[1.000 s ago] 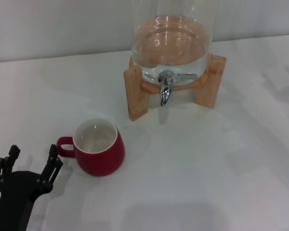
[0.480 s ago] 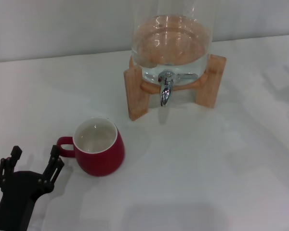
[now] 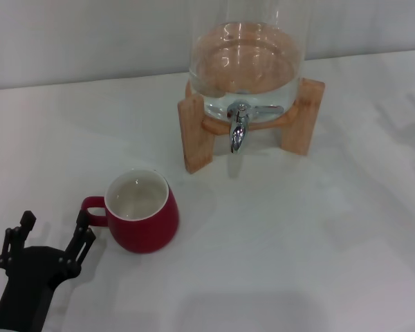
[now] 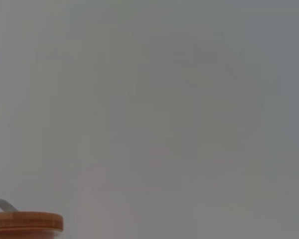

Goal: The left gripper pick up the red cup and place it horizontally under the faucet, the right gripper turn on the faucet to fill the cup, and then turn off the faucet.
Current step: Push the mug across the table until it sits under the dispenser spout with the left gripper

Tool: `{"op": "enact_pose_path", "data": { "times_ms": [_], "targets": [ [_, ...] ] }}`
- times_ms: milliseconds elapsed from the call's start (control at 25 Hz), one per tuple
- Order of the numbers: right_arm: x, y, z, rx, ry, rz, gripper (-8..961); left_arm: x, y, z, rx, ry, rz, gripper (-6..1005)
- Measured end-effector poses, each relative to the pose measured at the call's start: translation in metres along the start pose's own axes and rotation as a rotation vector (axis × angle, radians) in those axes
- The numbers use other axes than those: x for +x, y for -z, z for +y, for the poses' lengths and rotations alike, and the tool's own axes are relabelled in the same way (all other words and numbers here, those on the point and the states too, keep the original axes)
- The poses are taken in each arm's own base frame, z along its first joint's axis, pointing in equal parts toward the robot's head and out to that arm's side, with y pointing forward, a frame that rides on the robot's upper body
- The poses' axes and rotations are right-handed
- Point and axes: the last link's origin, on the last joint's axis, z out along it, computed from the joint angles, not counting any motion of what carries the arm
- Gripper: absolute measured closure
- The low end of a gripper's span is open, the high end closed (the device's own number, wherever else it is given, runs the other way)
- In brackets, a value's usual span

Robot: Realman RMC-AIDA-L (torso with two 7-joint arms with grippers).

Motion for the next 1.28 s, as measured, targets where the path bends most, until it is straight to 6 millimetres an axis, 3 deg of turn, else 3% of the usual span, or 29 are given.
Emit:
{"op": "enact_pose_path", "data": {
  "times_ms": [1280],
  "targets": [
    [-0.002,-0.001,0.000,-0.007,0.005,-0.004,174,-0.005,-0.010,-0.002,-0.015,0.013,-0.054,123]
  ]
}}
